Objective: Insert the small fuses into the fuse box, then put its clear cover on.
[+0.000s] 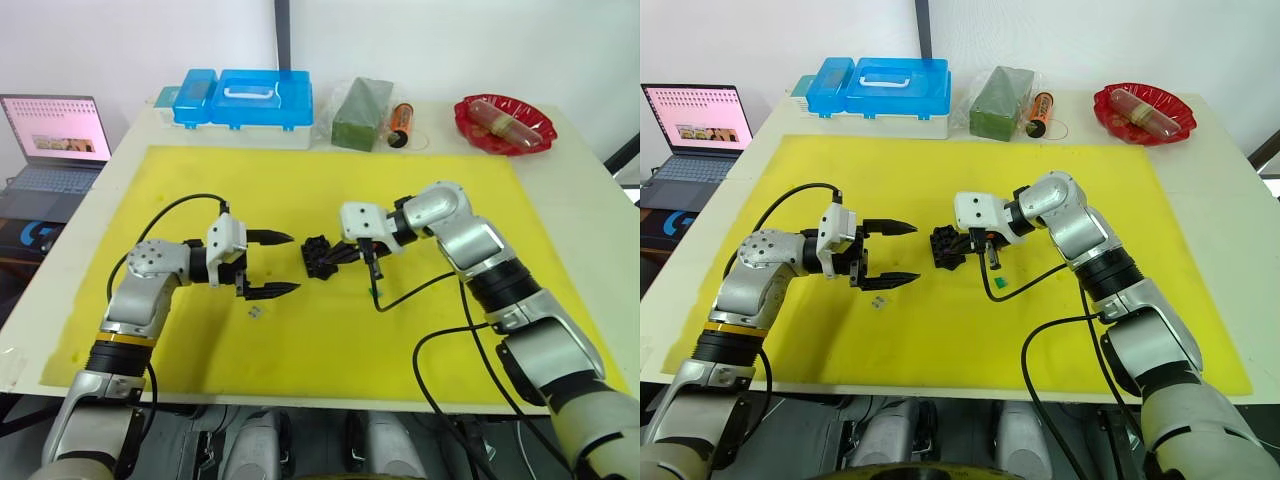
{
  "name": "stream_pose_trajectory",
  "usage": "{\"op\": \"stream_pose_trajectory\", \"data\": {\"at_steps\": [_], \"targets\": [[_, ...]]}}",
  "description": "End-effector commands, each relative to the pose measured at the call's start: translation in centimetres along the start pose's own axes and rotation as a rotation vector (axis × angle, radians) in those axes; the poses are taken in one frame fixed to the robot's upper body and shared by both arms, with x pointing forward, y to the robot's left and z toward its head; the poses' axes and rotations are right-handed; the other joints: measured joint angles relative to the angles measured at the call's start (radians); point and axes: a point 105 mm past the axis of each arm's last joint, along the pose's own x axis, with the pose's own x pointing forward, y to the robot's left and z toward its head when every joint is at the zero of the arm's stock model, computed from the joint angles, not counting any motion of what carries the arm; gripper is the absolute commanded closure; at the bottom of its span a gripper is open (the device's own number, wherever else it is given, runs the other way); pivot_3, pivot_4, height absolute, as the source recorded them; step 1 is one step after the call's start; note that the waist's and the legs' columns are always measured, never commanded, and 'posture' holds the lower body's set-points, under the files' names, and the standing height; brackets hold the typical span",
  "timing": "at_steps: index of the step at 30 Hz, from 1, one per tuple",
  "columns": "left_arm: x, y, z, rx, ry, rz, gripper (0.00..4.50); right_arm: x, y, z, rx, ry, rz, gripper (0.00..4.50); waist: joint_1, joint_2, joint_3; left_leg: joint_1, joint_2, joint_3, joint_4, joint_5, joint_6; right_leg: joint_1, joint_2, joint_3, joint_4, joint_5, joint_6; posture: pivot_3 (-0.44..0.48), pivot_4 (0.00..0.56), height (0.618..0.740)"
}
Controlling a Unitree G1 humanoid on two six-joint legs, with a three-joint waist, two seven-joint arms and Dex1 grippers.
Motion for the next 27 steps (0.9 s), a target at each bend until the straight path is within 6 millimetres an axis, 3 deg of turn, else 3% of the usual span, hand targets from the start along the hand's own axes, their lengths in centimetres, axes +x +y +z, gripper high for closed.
{"op": "stream_pose_trajectory", "data": {"at_steps": [1,10,13,23,27], "targets": [[0.1,0.2,0.7,0.041,-0.011,-0.004,0.04,-0.3,-0.2,0.0,0.001,-0.009,-0.028,4.50,0.000,0.000,0.000,0.000,0.000,0.000,0.000,0.000,0.000,0.000,0.000,0.000,0.000,0.000,0.000,0.000,0.150,0.740],[0.2,0.2,0.9,0.040,-0.010,-0.003,0.04,-0.2,-0.1,0.1,0.002,-0.011,-0.022,4.50,0.000,0.000,0.000,0.000,0.000,0.000,0.000,0.000,0.000,0.000,0.000,0.000,0.000,0.000,0.000,0.000,0.150,0.740],[0.2,0.2,0.9,0.039,-0.010,-0.003,0.00,-0.1,-0.2,0.0,0.002,-0.012,-0.024,3.78,0.000,0.000,0.000,0.000,0.000,0.000,0.000,0.000,0.000,0.000,0.000,0.000,0.000,0.000,0.000,0.000,0.150,0.740],[0.2,0.2,1.0,0.039,-0.010,-0.003,0.00,-0.1,-0.2,0.2,-0.002,-0.018,-0.025,3.78,0.001,0.000,0.000,0.000,0.000,0.000,0.000,0.000,0.000,0.000,0.000,0.000,0.000,0.000,0.000,0.000,0.150,0.740],[0.2,0.2,1.0,0.037,-0.010,-0.001,0.00,-0.7,-0.6,1.1,-0.021,-0.053,-0.046,3.78,0.001,0.000,0.000,0.000,0.000,0.000,0.000,0.000,0.000,0.000,0.000,0.000,0.000,0.000,0.000,0.000,0.150,0.740]]}}
